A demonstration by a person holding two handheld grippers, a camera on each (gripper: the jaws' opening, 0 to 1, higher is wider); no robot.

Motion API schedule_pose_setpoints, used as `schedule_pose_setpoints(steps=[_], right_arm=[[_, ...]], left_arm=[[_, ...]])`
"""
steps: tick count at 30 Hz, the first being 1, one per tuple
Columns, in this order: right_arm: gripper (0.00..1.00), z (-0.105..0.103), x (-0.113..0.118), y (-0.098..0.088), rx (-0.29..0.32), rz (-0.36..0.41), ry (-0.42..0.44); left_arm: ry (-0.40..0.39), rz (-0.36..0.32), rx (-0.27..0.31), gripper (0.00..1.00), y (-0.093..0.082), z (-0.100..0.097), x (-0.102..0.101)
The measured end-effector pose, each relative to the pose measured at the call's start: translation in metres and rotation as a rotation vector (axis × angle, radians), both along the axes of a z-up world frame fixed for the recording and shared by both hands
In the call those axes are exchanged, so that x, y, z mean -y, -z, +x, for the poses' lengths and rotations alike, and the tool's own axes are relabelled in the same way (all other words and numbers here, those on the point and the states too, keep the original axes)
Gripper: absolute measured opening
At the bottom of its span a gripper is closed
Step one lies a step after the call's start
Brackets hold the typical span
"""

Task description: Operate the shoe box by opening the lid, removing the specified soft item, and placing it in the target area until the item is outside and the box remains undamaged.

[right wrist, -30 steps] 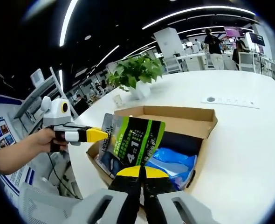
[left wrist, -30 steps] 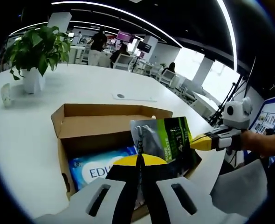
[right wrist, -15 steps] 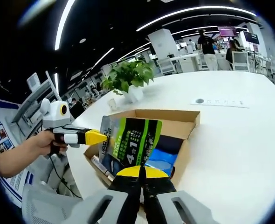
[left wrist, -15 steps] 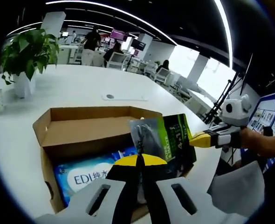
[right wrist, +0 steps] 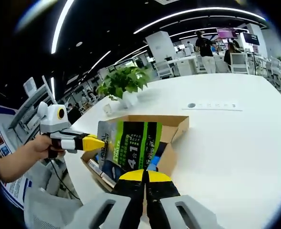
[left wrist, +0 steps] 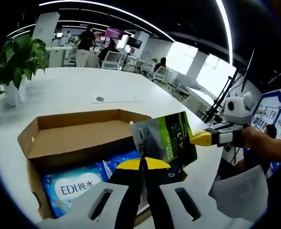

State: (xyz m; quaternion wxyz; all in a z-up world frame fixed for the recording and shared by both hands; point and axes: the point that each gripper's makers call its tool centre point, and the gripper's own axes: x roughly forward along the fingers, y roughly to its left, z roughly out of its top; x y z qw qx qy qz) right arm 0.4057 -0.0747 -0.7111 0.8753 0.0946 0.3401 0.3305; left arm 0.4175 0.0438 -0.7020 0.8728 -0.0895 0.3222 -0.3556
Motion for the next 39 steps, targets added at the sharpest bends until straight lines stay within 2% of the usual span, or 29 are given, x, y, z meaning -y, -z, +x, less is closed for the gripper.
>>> schedule_pose_setpoints(steps=[18, 39], right_arm=[[0.00, 0.001, 0.045, 0.001, -0.017, -0.007, 0.074], [0.00, 0.008, 0.081, 0.009, -0.035, -0.018, 0.144]], left_arm=[[0.051, -0.014, -0.014, 0.00, -0.003, 0.002, 0.045], [0.069, -0.015, -0.007, 0.00, -0.003, 0.010, 0.080]])
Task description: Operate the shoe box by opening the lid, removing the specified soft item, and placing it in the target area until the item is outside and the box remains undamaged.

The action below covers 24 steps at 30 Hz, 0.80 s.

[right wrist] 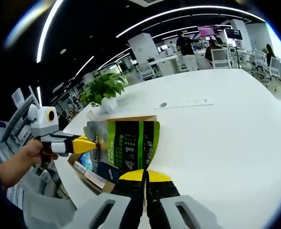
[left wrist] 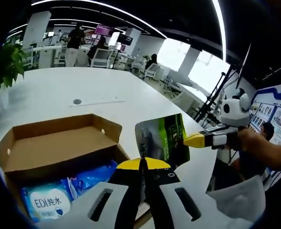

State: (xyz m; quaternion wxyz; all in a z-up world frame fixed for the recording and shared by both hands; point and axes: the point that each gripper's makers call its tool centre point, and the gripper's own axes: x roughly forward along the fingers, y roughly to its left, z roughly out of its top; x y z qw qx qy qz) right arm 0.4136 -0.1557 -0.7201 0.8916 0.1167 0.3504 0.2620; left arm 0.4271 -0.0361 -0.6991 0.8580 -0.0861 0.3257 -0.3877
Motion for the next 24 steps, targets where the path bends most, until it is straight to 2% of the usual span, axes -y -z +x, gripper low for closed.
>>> schedule_pose_setpoints(steps=[14, 24], right_arm=[[0.00, 0.008, 0.024, 0.006, -0.008, -0.014, 0.037], [0.00, 0.016, 0.039, 0.021, -0.032, -0.025, 0.060]], left_arm=[[0.019, 0.007, -0.009, 0.00, 0.007, 0.007, 0.025], [0.026, 0.015, -0.034, 0.00, 0.020, 0.013, 0.038]])
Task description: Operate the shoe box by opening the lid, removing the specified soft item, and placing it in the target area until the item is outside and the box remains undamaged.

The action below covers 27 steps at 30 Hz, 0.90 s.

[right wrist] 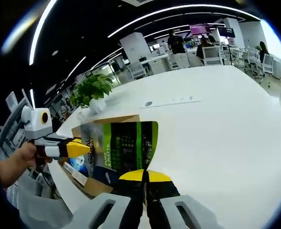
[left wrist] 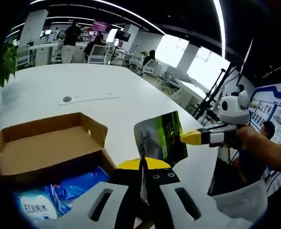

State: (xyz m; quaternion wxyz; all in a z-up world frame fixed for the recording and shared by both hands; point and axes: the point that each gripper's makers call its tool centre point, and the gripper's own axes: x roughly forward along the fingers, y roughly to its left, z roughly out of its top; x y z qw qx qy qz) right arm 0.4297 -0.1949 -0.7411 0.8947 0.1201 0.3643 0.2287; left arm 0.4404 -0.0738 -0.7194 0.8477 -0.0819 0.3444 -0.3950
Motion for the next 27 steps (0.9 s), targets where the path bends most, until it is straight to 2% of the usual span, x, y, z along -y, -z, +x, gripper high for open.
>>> schedule_pose_setpoints(steps=[18, 27], right_arm=[[0.00, 0.004, 0.017, 0.019, -0.022, -0.027, 0.025], [0.00, 0.007, 0.024, 0.034, -0.027, -0.032, 0.044]], left_arm=[[0.013, 0.033, -0.031, 0.00, 0.024, 0.007, 0.024], [0.025, 0.092, -0.026, 0.00, 0.038, 0.010, 0.031]])
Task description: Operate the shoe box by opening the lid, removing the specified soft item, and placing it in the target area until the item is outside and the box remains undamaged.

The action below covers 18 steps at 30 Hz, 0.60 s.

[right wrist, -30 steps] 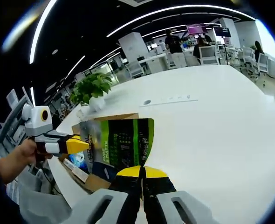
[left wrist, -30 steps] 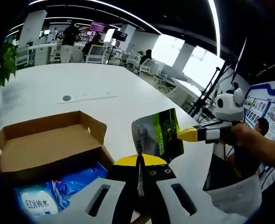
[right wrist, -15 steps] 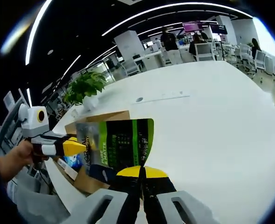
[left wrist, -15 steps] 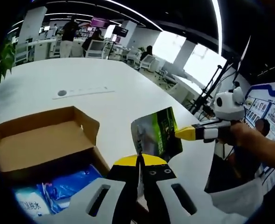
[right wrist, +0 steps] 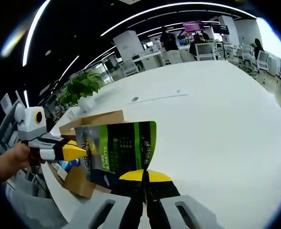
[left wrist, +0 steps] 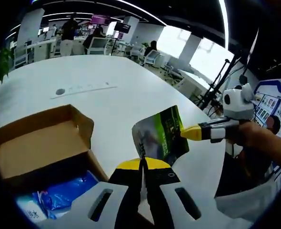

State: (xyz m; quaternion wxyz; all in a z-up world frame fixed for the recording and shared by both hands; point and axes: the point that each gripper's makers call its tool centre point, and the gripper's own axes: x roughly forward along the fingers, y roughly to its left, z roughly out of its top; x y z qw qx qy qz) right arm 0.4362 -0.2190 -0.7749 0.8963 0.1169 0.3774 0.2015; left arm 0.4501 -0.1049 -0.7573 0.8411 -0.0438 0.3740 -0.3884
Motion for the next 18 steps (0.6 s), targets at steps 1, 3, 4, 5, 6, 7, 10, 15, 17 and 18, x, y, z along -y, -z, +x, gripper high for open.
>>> schedule_pose_setpoints(steps=[1, 3, 4, 5, 6, 7, 10, 15, 17, 18], right_arm=[[0.00, 0.000, 0.001, 0.001, -0.001, -0.003, 0.000], [0.00, 0.001, 0.002, 0.005, -0.003, -0.008, -0.001], [0.00, 0.001, 0.002, 0.006, -0.005, -0.010, 0.001], [0.00, 0.002, 0.003, 0.007, -0.005, -0.011, 0.002], [0.00, 0.002, 0.004, 0.008, -0.005, -0.012, 0.003], [0.00, 0.003, 0.005, 0.010, -0.008, -0.013, 0.004], [0.00, 0.005, 0.006, 0.013, -0.011, -0.014, 0.005], [0.00, 0.010, 0.007, 0.017, -0.010, -0.019, 0.007], [0.00, 0.012, 0.007, 0.018, -0.008, -0.022, 0.010], [0.00, 0.013, 0.008, 0.019, -0.007, -0.023, 0.011]], left_arm=[[0.006, 0.013, -0.001, 0.00, 0.003, -0.001, 0.001], [0.009, 0.029, -0.007, 0.00, 0.007, -0.002, 0.002], [0.010, 0.035, -0.007, 0.00, 0.009, -0.002, 0.002], [0.015, 0.047, -0.006, 0.00, 0.011, -0.002, 0.003], [0.018, 0.054, -0.006, 0.00, 0.013, -0.003, 0.004], [0.022, 0.061, -0.002, 0.00, 0.014, -0.003, 0.004], [0.030, 0.083, 0.012, 0.00, 0.016, 0.000, 0.005], [0.055, 0.140, 0.056, 0.00, 0.019, 0.006, 0.007], [0.068, 0.160, 0.075, 0.00, 0.019, 0.008, 0.008], [0.075, 0.168, 0.083, 0.00, 0.020, 0.008, 0.008]])
